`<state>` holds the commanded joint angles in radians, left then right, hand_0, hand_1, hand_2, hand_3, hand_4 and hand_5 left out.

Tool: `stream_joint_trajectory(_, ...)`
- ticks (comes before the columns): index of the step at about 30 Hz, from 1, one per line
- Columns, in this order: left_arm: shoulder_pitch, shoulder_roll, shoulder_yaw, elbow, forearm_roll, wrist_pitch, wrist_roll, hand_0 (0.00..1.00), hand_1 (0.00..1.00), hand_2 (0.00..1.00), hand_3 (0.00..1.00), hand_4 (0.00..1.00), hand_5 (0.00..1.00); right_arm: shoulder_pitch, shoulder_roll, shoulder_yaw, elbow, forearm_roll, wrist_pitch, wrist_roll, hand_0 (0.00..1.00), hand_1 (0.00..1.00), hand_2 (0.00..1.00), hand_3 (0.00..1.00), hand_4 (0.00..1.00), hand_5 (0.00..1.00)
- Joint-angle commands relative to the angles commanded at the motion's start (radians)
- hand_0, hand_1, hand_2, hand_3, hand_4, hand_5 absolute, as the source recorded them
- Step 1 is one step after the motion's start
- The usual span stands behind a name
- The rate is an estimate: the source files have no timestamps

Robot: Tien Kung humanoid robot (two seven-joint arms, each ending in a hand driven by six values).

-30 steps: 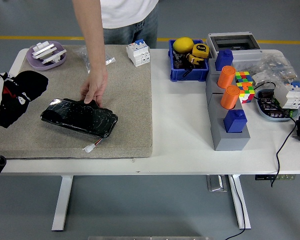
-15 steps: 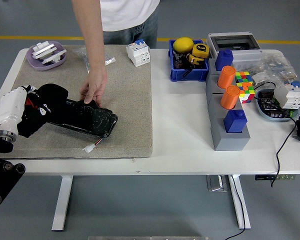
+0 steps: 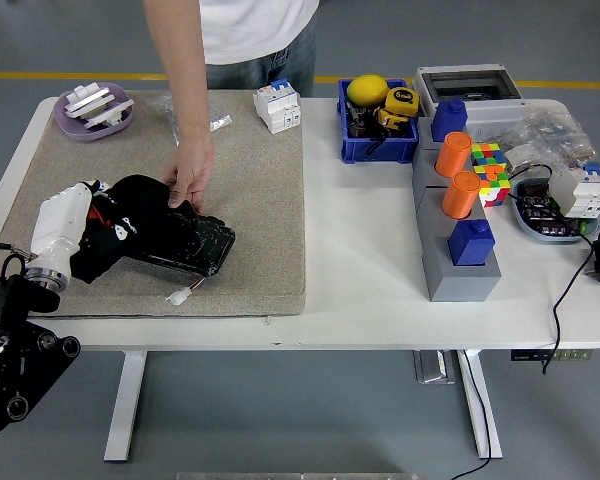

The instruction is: Pick the rag up,wipe the panel,place it on the desk

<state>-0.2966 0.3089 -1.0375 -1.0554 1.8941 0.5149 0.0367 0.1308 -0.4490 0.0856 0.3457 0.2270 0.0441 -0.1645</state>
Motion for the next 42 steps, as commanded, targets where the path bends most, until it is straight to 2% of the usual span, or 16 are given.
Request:
stream_joint_trajectory(10,0.022,-0.013,0.066,-0.080,0.007,0.003,0.023,0.194,0.165,0.467,0.426,0.121,0.002,-0.001,-0.003,0.004,-0.001,-0.004,0.001,-0.002,0.778,0.662,0.707,0.666,0.998,0.517)
stream_joint_trajectory(18,0.024,-0.028,0.160,-0.138,0.003,-0.001,0.044,0.196,0.165,0.468,0.428,0.121,0.002,-0.002,-0.004,-0.001,-0.002,-0.002,0.002,-0.003,0.778,0.662,0.707,0.666,0.998,0.518)
stream_joint_trajectory(24,0.034,-0.051,0.203,-0.180,0.000,0.002,0.054,0.194,0.163,0.466,0.427,0.119,0.002,-0.003,-0.006,-0.011,-0.003,0.003,0.004,-0.004,0.778,0.662,0.707,0.665,0.998,0.517)
stream_joint_trajectory(29,0.042,-0.061,0.212,-0.176,-0.001,0.008,0.055,0.195,0.162,0.466,0.427,0.119,0.002,-0.004,-0.006,-0.015,-0.002,0.003,0.004,-0.005,0.778,0.662,0.707,0.665,0.998,0.518)
stream_joint_trajectory(32,0.047,-0.063,0.186,-0.165,0.003,0.011,0.054,0.195,0.162,0.466,0.427,0.119,0.002,-0.004,-0.006,-0.016,-0.002,0.002,0.004,-0.005,0.778,0.662,0.707,0.665,0.998,0.518)
stream_joint_trajectory(42,0.037,-0.039,0.111,-0.084,-0.006,0.024,0.041,0.191,0.161,0.467,0.428,0.121,0.002,-0.003,-0.005,-0.015,-0.001,0.002,0.005,-0.005,0.778,0.662,0.707,0.666,0.998,0.519)
